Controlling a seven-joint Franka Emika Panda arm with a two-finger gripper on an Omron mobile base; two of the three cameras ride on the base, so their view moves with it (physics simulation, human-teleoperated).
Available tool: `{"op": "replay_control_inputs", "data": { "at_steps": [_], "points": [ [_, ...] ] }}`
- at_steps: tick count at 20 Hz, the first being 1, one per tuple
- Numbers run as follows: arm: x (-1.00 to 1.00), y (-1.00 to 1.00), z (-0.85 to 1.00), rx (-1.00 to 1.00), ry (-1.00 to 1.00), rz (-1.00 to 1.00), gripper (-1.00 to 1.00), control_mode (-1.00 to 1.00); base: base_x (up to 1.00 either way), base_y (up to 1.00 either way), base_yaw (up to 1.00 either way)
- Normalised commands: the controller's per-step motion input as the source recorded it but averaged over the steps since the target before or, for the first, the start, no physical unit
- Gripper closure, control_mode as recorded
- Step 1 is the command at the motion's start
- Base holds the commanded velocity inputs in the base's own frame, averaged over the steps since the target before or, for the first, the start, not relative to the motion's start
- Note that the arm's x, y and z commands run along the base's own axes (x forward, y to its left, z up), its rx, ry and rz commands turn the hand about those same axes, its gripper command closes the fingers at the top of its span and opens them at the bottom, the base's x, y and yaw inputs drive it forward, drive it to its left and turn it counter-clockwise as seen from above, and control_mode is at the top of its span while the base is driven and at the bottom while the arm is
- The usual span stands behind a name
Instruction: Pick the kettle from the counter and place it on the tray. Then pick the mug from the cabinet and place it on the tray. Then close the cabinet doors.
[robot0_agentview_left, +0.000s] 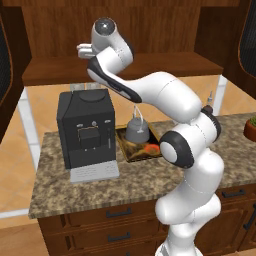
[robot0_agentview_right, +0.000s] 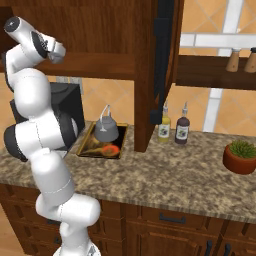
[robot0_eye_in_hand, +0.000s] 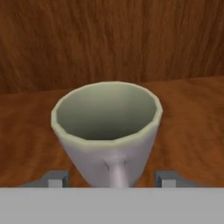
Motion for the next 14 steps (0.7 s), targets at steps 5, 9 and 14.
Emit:
{"op": "replay_control_inputs", "data": {
  "at_steps": [5,9,14],
  "points": [
    [0.01,0.0,-0.02,0.0,0.0,-0.05,1.0,-1.0,0.0,0.0,0.0],
    [0.04,0.0,-0.04,0.0,0.0,0.0,1.0,-1.0,0.0,0.0,0.0],
    [-0.15,0.0,0.0,0.0,0.0,0.0,1.0,-1.0,0.0,0.0,0.0]
  ]
}}
